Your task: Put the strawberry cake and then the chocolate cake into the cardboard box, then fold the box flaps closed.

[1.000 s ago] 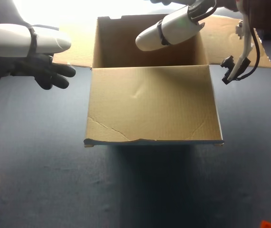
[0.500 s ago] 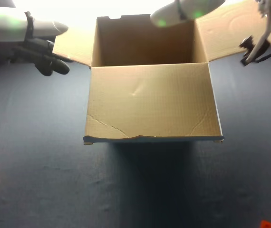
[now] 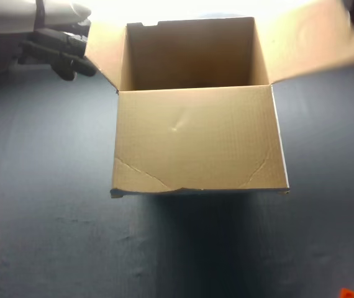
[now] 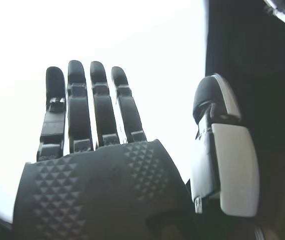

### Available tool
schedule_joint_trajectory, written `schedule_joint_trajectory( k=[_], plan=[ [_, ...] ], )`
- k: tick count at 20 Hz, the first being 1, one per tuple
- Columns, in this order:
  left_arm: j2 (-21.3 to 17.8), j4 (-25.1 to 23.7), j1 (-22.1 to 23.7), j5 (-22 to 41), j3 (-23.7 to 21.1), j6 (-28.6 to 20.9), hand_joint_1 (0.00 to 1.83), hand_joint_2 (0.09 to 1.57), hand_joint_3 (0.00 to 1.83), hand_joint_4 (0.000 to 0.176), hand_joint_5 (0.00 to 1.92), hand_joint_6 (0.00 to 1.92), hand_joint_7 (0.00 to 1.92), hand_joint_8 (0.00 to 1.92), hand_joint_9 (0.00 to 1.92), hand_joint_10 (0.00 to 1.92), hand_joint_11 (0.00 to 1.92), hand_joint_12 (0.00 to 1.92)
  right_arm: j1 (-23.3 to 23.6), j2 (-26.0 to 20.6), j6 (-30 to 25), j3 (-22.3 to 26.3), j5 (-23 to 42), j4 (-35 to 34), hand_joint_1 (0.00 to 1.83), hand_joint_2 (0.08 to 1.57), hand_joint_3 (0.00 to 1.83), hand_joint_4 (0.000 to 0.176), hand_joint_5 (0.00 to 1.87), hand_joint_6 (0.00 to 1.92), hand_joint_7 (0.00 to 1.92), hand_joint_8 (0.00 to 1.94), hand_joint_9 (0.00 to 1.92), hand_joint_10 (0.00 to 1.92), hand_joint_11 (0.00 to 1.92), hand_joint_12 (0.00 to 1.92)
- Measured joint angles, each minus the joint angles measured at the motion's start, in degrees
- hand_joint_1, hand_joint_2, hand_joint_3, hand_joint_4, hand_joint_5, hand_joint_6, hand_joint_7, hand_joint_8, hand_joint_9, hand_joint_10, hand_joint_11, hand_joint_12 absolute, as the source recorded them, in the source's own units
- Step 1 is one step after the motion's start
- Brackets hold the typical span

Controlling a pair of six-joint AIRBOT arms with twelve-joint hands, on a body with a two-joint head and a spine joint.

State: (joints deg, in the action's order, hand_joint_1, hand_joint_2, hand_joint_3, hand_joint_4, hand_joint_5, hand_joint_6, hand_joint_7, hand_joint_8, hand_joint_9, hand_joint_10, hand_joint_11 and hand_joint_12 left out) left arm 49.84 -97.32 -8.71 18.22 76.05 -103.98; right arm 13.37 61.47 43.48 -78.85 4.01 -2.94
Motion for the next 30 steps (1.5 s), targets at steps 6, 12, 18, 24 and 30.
schedule_joint_trajectory(
  k=[6,12,18,24,30],
  plan=[
    [0.0,0.0,1.2,0.0,0.0,-0.1,0.19,1.21,0.00,0.000,0.65,0.03,0.82,0.04,0.58,0.51,0.12,1.53,-0.1,-1.9,-1.8,0.2,-1.1,0.0,0.21,1.18,0.00,0.000,0.52,0.85,0.69,0.53,0.40,1.07,0.00,1.50],
    [0.8,-0.9,4.3,1.0,-1.3,-0.1,0.27,1.22,0.00,0.000,0.56,0.90,0.52,1.22,0.43,1.42,0.23,1.76,-3.3,-6.8,-2.5,0.2,-1.2,-2.6,0.17,1.22,0.01,0.000,0.61,1.27,0.67,1.25,0.50,1.44,0.26,1.83],
    [2.5,-1.7,5.5,3.7,-2.7,0.1,0.27,1.23,0.00,0.000,0.52,1.38,0.59,1.43,0.53,1.45,0.30,1.76,-14.1,-13.0,-0.4,3.8,6.2,-7.9,0.15,1.24,0.00,0.000,0.65,1.46,0.67,1.46,0.48,1.66,0.33,1.92],
    [3.6,6.9,4.0,3.0,-3.1,6.7,0.27,1.23,0.00,0.000,0.56,1.32,0.63,1.38,0.54,1.45,0.29,1.77,-25.8,-18.5,6.3,12.3,20.8,-20.8,0.15,1.27,0.00,0.000,0.63,1.56,0.65,1.57,0.48,1.78,0.36,1.92],
    [5.2,14.4,2.0,2.5,-3.1,14.5,0.28,1.23,0.00,0.000,0.53,1.36,0.62,1.38,0.53,1.43,0.28,1.76,-28.0,-17.8,7.9,12.3,24.3,-33.9,0.20,1.26,0.00,0.000,0.60,1.51,0.64,1.51,0.47,1.72,0.34,1.92]
  ],
)
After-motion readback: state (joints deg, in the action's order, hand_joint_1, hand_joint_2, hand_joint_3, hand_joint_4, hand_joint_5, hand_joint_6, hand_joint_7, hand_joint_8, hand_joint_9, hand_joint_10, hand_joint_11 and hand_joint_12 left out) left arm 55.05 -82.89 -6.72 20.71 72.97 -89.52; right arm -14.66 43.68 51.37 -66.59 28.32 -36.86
